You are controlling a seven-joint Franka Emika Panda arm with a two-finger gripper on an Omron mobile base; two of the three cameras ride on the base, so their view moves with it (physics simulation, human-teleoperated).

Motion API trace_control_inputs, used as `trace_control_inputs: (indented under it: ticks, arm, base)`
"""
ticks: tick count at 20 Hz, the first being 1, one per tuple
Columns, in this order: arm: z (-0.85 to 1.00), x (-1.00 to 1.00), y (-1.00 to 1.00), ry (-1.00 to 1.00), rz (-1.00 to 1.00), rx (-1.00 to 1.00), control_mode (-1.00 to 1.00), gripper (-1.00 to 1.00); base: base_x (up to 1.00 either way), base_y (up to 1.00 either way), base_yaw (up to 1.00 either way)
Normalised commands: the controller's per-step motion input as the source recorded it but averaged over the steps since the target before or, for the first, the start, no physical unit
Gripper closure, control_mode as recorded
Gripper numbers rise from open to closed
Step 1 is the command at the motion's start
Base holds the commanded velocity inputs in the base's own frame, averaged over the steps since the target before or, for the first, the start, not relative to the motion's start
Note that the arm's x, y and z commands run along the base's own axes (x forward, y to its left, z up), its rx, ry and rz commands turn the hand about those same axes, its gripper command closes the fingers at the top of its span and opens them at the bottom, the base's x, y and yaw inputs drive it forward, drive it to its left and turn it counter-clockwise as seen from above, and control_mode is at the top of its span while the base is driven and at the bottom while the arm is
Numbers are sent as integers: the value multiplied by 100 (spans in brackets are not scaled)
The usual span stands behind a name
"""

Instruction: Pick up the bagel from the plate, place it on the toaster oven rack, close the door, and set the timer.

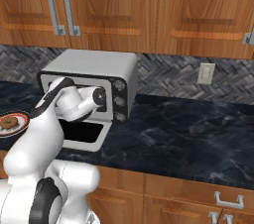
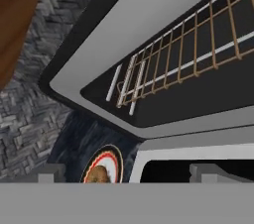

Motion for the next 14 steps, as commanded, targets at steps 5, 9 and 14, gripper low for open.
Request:
trace_control_inputs:
  ticks: [5, 9, 14]
  arm:
    - [-16, 24, 0, -8, 4, 4, -100, -100]
    - [-14, 19, 2, -7, 0, 3, -100, -100]
    - [-19, 4, 13, -1, 0, 0, -100, -100]
  base:
    - [0, 0, 0]
    - [0, 0, 0]
    - [0, 0, 0]
